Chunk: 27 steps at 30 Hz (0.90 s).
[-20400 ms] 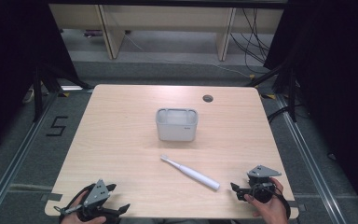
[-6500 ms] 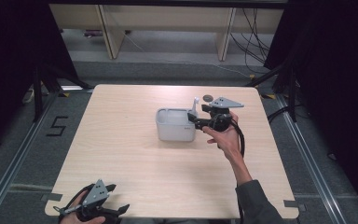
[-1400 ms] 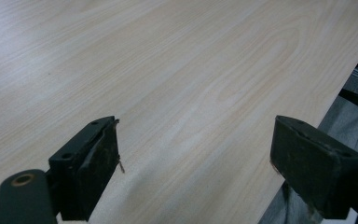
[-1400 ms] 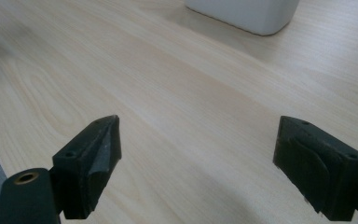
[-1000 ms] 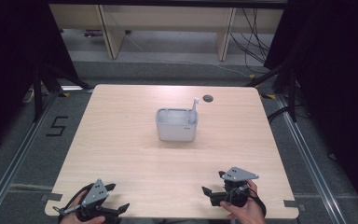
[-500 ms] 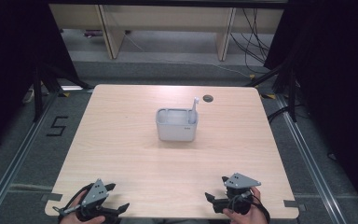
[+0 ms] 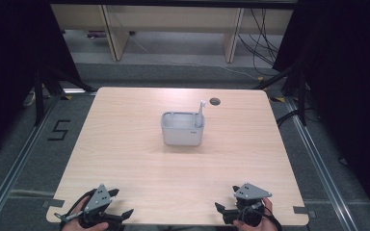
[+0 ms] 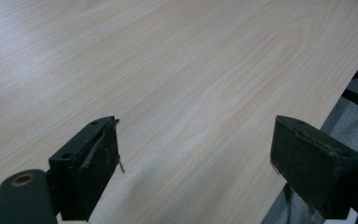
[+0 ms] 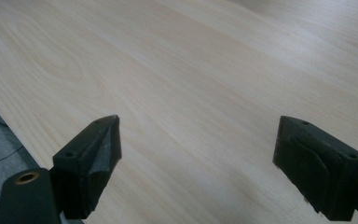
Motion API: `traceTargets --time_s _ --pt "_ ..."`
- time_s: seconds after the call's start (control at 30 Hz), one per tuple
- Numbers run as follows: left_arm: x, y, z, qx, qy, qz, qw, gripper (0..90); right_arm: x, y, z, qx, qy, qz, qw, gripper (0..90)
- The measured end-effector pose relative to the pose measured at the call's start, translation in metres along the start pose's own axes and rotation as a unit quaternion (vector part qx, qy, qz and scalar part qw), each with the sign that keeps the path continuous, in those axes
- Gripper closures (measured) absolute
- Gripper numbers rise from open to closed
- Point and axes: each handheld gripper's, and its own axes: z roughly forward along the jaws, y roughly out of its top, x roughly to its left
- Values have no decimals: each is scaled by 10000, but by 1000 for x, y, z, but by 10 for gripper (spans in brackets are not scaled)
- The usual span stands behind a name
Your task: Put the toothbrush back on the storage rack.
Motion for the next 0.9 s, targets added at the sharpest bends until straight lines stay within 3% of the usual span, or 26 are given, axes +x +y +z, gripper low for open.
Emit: traceTargets --time_s 0.03,0.13,0.17,0.3,0.4,0.43,0.47,0.5,0.6,0.9 --pt "-1 0 1 -60 18 -96 9999 147 1 0 -1 -7 -20 -17 10000 156" --pt "1 0 0 -22 61 58 10000 147 2 -1 -1 32 -42 -168 9998 157" --pt "1 0 0 -35 23 40 10000 147 5 -2 -2 88 -31 31 10000 157" --pt "0 0 0 3 1 -7 10000 147 4 -3 -1 32 -33 -190 9998 157" --pt "1 0 0 40 14 45 10000 147 4 -3 -1 35 -34 -190 9998 157" --pt "1 0 0 66 -21 43 10000 147 6 -3 -2 136 13 -45 9999 158" --pt "0 0 0 40 -21 -6 10000 147 3 -3 -1 38 -27 -195 9998 157" --pt "0 0 0 15 -2 -5 10000 147 6 -3 -2 141 10 -34 9999 157" --pt "1 0 0 50 -12 19 10000 147 3 -3 -1 49 -36 -174 9998 157" --pt "0 0 0 18 32 -2 10000 147 5 -3 -2 130 19 -56 9999 157"
